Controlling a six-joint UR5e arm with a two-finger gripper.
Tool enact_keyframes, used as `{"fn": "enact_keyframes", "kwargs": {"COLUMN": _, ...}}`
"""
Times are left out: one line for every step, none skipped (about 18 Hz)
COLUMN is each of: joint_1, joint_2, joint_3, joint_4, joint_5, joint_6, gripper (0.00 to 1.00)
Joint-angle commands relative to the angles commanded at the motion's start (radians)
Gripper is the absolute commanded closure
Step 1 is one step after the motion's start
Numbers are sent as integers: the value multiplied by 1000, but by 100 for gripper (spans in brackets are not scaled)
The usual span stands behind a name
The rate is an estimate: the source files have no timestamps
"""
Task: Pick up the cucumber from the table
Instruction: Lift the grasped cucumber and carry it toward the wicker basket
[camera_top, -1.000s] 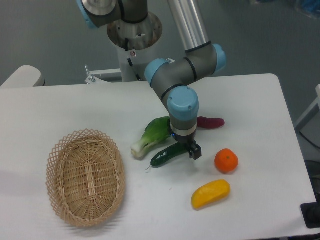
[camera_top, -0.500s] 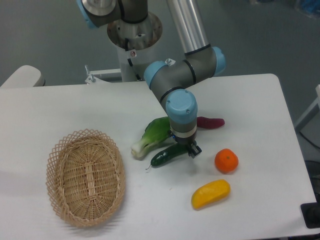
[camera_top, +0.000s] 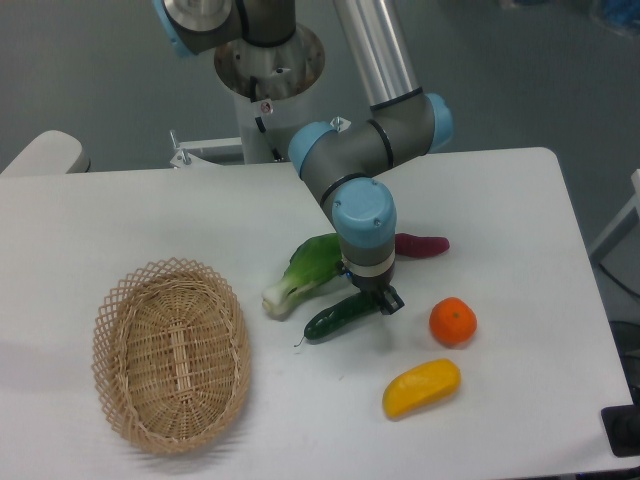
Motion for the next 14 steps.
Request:
{"fn": "enact_keyframes", "kwargs": {"joint_1": 0, "joint_2": 2, "joint_3": 15, "joint_4": -5, "joint_5": 0, "joint_6": -2, "gripper": 81}}
{"fn": "enact_keyframes", "kwargs": {"joint_1": 0, "joint_2": 5, "joint_3": 32, "joint_4": -8, "joint_5": 0, "joint_6": -3, "gripper": 81}}
{"fn": "enact_keyframes", "kwargs": {"joint_1": 0, "joint_2": 11, "joint_3": 46, "joint_4": -12, "joint_5": -5, "joint_6": -8, "gripper": 81}}
{"fn": "enact_keyframes", "kwargs": {"joint_1": 0, "joint_2": 18, "joint_3": 69, "joint_4": -28, "joint_5": -23, "joint_6": -15, "gripper": 81}}
{"fn": "enact_keyframes", "kwargs": {"joint_1": 0, "joint_2": 23, "joint_3": 96, "joint_4": -55, "joint_5": -50, "joint_6": -24, "gripper": 81}}
{"fn": "enact_keyframes", "kwargs": {"joint_1": 0, "joint_2": 25, "joint_3": 132, "joint_4": -83, "joint_5": -72, "joint_6": -37, "gripper": 81}}
{"fn": "enact_keyframes", "kwargs": {"joint_1": 0, "joint_2": 28, "joint_3": 164, "joint_4": -110, "joint_5": -77, "joint_6": -54, "gripper": 81}}
{"fn": "enact_keyframes", "kwargs": {"joint_1": 0, "joint_2": 34, "joint_3": 193, "joint_4": -139, "joint_5": -78, "joint_6": -67, "gripper": 81}}
{"fn": "enact_keyframes", "kwargs": {"joint_1": 0, "joint_2": 41, "joint_3": 225, "joint_4": -173, "joint_5": -78, "joint_6": -74, "gripper": 81}}
{"fn": "enact_keyframes", "kwargs": {"joint_1": 3, "joint_2": 51, "joint_3": 251, "joint_4": -211, "joint_5": -81, "joint_6": -75, "gripper": 81}}
{"fn": "enact_keyframes", "kwargs": {"joint_1": 5, "joint_2": 55, "joint_3": 273, "joint_4": -241, "joint_5": -93, "joint_6": -77, "gripper": 81}}
{"fn": "enact_keyframes", "kwargs": {"joint_1": 6, "joint_2": 63, "joint_3": 293, "joint_4": -262, "joint_5": -115, "joint_6": -87, "gripper": 81}}
{"fn": "enact_keyframes", "kwargs": {"joint_1": 6, "joint_2": 72, "joint_3": 307, "joint_4": -273, "joint_5": -142, "joint_6": -113, "gripper": 81}}
{"fn": "enact_keyframes", "kwargs": {"joint_1": 3, "joint_2": 74, "joint_3": 319, "joint_4": -273, "joint_5": -175, "joint_6": -145, "gripper": 81}}
